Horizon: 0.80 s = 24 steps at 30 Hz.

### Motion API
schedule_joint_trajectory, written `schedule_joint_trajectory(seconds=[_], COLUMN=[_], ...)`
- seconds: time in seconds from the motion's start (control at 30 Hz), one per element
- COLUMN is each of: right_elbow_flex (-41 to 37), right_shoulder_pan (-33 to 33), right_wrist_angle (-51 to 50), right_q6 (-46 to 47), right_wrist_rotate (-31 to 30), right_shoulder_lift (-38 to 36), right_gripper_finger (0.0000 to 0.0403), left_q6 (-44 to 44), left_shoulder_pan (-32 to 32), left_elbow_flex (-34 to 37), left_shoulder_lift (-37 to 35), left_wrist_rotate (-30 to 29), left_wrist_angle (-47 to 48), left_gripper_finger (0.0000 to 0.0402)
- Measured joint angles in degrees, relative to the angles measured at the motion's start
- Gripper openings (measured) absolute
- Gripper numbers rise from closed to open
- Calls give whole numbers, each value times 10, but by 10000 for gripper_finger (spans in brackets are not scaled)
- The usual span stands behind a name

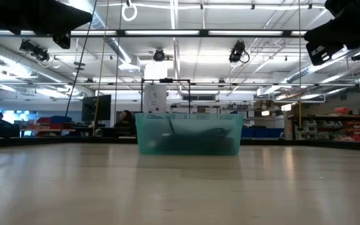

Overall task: Pick and place USB-C Cables
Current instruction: Return to Home Position

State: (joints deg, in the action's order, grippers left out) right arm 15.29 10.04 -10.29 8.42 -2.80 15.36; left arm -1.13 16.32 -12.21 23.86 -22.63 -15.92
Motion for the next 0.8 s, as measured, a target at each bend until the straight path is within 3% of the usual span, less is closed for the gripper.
schedule_joint_trajectory(seconds=[0.47, 0.7, 0.8], right_elbow_flex=[0, -5, -24], right_shoulder_pan=[-1, -1, -1], right_wrist_angle=[0, 6, 19], right_q6=[-7, -6, -4], right_wrist_rotate=[13, 13, 13], right_shoulder_lift=[-17, -17, -17], right_gripper_finger=[4, 4, 4], left_q6=[-19, -71, -82], left_shoulder_pan=[0, -1, -1], left_elbow_flex=[7, 110, 117], left_shoulder_lift=[1, 0, -1], left_wrist_rotate=[33, 22, 1], left_wrist_angle=[-33, -222, -249], left_gripper_finger=[19, 5, 7])
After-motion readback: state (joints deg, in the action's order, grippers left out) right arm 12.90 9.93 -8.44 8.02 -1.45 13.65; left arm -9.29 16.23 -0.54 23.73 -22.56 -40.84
